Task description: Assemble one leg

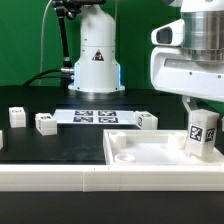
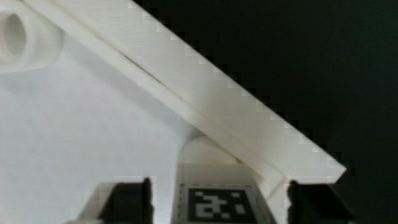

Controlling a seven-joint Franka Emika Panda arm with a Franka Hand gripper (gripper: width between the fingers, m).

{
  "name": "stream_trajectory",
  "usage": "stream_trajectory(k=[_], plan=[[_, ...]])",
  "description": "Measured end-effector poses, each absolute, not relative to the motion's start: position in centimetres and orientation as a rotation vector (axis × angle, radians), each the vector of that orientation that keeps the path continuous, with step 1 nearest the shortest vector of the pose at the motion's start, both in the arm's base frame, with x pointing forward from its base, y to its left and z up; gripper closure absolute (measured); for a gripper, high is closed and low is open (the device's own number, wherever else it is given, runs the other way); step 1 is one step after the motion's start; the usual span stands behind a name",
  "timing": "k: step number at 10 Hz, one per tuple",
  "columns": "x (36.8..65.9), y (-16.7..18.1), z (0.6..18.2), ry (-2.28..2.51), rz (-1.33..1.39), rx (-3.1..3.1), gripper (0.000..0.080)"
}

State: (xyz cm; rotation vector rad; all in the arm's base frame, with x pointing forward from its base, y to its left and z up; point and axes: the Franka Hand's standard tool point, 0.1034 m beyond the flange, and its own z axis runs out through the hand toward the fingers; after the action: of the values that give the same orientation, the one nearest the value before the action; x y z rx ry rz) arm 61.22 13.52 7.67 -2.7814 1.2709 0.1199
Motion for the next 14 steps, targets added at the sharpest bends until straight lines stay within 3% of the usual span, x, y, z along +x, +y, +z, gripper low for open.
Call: stream_trajectory(k=[1,2,8,14], plan=[[61.2,13.4,7.7,1.209,0.119,-2.807,0.0242],[61.3,13.3,7.7,1.141,0.114,-2.835,0.0178],[61.7,12.5,8.1,-0.012,0.069,-3.110,0.0150],[62.3,12.3,8.5,-0.520,0.017,-3.075,0.0150]])
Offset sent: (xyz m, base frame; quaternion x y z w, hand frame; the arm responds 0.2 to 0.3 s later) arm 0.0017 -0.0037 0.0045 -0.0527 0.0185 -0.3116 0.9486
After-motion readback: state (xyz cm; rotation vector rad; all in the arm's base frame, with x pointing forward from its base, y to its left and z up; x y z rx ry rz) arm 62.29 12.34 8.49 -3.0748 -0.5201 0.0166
